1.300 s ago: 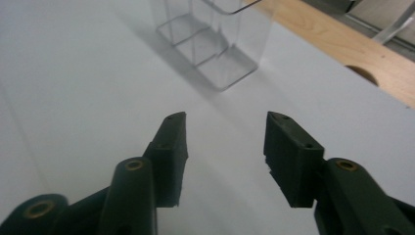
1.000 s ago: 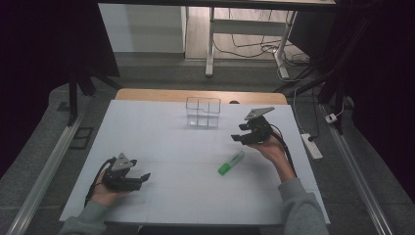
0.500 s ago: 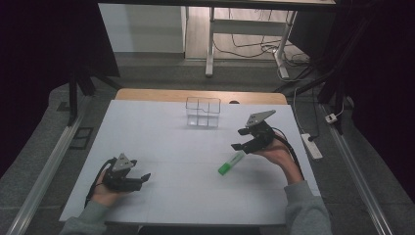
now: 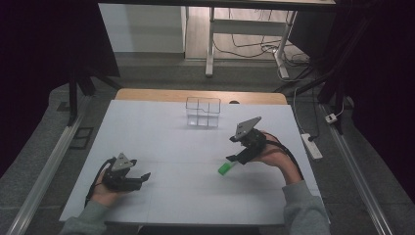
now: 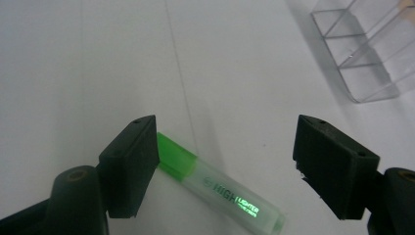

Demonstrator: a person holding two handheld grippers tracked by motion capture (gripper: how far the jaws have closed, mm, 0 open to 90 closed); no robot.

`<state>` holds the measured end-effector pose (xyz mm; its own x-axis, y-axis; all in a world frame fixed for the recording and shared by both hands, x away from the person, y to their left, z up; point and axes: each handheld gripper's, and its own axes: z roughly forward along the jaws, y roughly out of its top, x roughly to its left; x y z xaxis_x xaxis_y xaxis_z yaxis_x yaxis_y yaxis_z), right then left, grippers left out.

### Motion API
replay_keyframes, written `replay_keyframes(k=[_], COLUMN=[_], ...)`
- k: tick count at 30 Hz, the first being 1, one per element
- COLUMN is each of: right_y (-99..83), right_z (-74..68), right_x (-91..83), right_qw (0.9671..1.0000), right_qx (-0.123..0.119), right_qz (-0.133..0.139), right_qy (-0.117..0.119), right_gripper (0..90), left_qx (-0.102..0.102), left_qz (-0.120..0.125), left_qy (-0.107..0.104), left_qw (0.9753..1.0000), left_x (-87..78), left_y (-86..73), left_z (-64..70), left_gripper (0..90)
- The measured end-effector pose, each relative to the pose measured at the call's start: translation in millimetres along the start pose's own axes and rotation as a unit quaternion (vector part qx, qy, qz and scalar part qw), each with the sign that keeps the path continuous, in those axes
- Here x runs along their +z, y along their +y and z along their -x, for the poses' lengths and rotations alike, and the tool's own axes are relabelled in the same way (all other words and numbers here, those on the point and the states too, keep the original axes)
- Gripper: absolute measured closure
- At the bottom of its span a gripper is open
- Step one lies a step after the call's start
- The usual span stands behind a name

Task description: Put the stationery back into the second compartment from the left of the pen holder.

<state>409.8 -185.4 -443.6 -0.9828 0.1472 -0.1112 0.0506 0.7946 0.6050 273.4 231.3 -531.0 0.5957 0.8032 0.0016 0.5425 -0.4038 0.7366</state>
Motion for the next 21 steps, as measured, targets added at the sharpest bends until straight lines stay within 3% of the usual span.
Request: replay_keyframes(k=[7, 11, 21], right_y=[-0.4, -1.3, -2.6], right_z=[-3.7, -5.5, -8.3], right_x=[4.1, 12.1, 31.4], right_qw=[0.9994, 0.9984, 0.9935], right_qx=[-0.023, -0.036, -0.064], right_qz=[-0.021, -0.026, -0.069], right_qy=[0.014, 0.036, 0.064], right_gripper=[26.3, 26.6, 28.0], left_qx=[0.005, 0.008, 0.009], left_qz=[-0.002, -0.005, -0.005], left_qy=[-0.001, -0.004, -0.005], left_qw=[1.0, 1.0, 0.9999], left_x=[0.2, 1.8, 1.4], left_y=[0.0, -0.1, -0.9], left_z=[1.8, 1.1, 1.5], left_gripper=[24.9, 24.9, 24.9])
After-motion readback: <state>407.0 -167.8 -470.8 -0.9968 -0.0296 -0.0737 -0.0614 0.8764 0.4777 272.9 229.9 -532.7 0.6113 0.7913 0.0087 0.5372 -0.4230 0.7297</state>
